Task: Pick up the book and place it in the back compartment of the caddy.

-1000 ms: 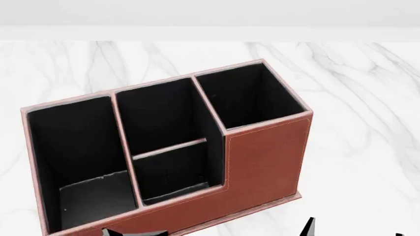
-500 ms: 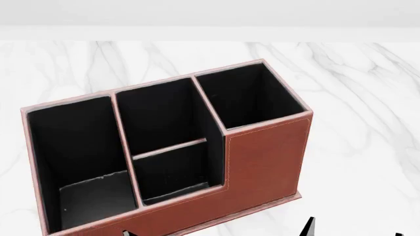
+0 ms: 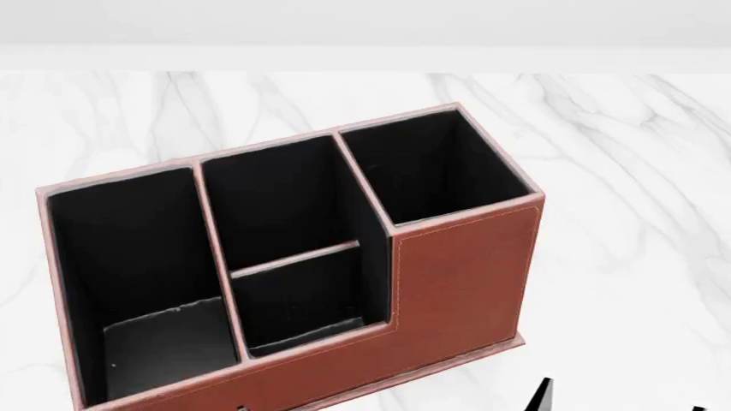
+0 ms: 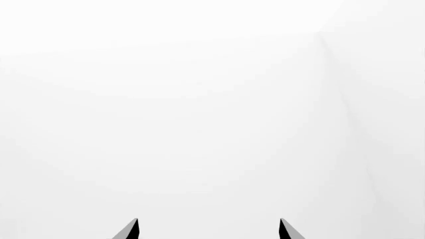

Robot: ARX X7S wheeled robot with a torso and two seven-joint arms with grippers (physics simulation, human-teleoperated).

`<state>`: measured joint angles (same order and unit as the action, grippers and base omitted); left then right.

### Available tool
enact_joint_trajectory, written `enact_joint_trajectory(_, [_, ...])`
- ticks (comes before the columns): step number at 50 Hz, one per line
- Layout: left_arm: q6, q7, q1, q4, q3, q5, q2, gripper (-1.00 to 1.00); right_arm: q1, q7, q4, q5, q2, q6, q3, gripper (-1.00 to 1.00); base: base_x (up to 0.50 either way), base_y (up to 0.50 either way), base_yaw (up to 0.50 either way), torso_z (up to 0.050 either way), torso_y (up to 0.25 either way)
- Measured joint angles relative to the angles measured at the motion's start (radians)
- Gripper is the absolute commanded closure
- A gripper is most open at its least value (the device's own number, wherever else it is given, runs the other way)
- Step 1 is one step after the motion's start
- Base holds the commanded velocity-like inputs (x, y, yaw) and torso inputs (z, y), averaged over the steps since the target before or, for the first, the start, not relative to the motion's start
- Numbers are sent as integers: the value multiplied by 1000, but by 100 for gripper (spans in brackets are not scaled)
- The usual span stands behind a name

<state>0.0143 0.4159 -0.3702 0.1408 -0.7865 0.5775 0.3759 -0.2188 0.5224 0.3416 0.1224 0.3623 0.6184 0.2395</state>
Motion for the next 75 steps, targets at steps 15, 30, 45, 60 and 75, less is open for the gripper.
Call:
enact_joint_trajectory(15, [-17,5,-39,39,-7,-6,-26,-100,-2,5,6,1,4,0,-1,-100,0,0,0,0,0])
enact_joint_trajectory(30, [-17,15,-82,119,-18,-23,-70,-100,-3,7,7,0,7,4,3,-100,0,0,0,0,0])
enact_joint_trajectory(45, [-18,22,-114,191,-39,-49,-113,-100,-2,7,5,-1,9,7,10,-100,0,0,0,0,0])
enact_joint_trajectory(60, [-10,33,-147,280,-50,-62,-159,-100,-3,8,8,0,13,7,14,-100,0,0,0,0,0])
enact_joint_trajectory(75, [8,43,-173,369,-62,-77,-208,-100,-1,10,6,3,16,8,16,-100,0,0,0,0,0])
